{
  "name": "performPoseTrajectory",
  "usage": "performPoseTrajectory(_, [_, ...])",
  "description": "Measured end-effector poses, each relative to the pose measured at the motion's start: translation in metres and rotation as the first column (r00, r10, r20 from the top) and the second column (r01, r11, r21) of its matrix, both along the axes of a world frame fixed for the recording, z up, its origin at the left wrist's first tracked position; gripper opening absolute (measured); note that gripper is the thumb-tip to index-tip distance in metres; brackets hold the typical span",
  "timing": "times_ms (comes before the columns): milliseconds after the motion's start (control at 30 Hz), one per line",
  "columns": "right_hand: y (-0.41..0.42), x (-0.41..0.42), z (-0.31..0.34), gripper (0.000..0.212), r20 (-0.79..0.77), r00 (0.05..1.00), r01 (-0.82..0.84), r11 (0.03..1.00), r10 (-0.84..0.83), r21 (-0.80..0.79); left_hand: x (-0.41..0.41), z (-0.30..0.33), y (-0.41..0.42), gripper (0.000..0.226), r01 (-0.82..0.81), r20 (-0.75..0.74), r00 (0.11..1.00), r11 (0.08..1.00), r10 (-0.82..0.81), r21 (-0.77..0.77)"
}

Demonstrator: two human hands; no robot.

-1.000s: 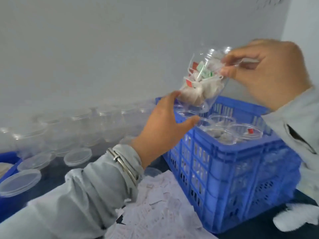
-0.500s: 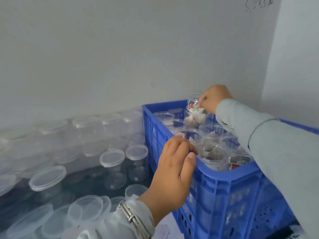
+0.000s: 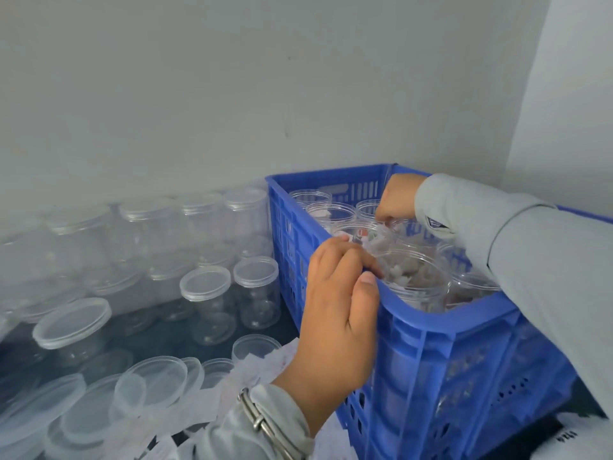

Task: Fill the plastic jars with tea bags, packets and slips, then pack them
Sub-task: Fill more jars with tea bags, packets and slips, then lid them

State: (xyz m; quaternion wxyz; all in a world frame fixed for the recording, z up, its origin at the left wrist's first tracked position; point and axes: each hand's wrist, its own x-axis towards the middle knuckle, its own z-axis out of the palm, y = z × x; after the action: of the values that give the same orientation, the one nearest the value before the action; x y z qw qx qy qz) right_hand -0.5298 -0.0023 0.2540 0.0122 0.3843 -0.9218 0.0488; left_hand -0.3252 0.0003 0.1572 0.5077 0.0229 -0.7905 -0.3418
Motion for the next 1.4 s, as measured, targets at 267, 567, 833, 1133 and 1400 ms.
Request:
performPoseTrajectory(267, [0.01,-0.01,0.012,0.027,0.086,0.996,-0.002,0.959,0.028,-0.283,0.005,0.003,-0.002,0.038,0.039,0.077,0.996,0.999,-0.038,-0.003])
performPoseTrajectory(567, [0.01,-0.002,0.013,0.027,-0.149,0.979,-0.194,0.868,0.14,-0.457,0.024,-0.01,-0.102,0.029,-0.265,0.275,0.938,0.949,0.212,0.172])
performPoseTrajectory(833, [-0.005,0.059,0.017,0.026,-0.416,0.812,-0.569,0.714,0.409,-0.409,0.057,-0.054,-0.227,0.063,-0.694,0.739,0.488,0.72,0.465,0.006])
performPoseTrajectory(1133, [-0.027,0.208,0.025,0.029,-0.264,0.583,-0.791,0.611,0.768,0.03,0.051,-0.065,-0.221,0.075,-0.686,0.705,0.578,0.712,0.411,0.148])
performPoseTrajectory(1400, [-0.042,0.254,-0.01,0.041,-0.254,0.707,-0.634,0.75,0.66,0.187,0.143,0.017,-0.208,0.098,-0.585,0.646,0.669,0.797,0.369,0.15])
